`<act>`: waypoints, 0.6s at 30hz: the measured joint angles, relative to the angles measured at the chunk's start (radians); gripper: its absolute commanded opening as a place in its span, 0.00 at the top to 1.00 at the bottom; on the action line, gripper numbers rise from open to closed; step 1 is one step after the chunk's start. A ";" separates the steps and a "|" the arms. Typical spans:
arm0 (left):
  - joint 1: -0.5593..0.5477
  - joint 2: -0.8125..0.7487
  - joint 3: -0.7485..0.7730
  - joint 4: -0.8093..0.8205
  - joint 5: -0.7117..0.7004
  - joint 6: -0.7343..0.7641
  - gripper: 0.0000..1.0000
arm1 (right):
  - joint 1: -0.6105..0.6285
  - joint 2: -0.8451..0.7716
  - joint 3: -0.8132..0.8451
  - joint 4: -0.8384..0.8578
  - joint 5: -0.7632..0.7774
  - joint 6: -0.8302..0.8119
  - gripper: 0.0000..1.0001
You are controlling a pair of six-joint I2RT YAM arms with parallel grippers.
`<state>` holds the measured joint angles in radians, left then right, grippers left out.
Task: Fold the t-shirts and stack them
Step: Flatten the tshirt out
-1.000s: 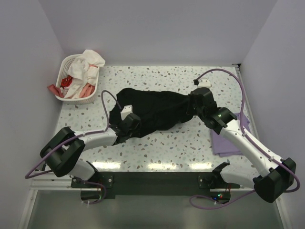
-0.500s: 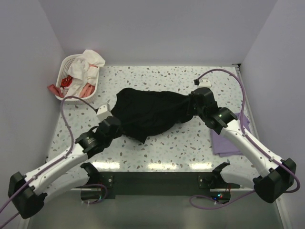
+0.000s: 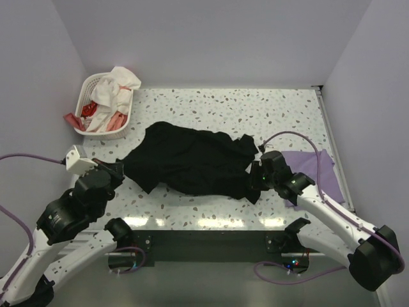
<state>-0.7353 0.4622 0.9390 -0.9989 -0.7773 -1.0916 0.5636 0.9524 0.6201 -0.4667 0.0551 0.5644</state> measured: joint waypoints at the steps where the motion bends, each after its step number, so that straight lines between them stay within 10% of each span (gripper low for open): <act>1: 0.000 0.000 0.017 -0.015 -0.015 0.000 1.00 | 0.000 0.000 -0.034 0.003 -0.030 0.014 0.58; 7: 0.000 0.001 0.063 -0.047 -0.074 0.013 1.00 | 0.000 -0.036 -0.132 0.019 -0.103 0.084 0.37; 18: 0.000 0.018 0.063 -0.054 -0.092 0.053 1.00 | 0.005 -0.155 -0.133 0.049 -0.098 0.130 0.41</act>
<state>-0.7357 0.4797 1.0023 -1.0531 -0.8696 -1.0389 0.5690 0.7971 0.4873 -0.4179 -0.0429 0.6945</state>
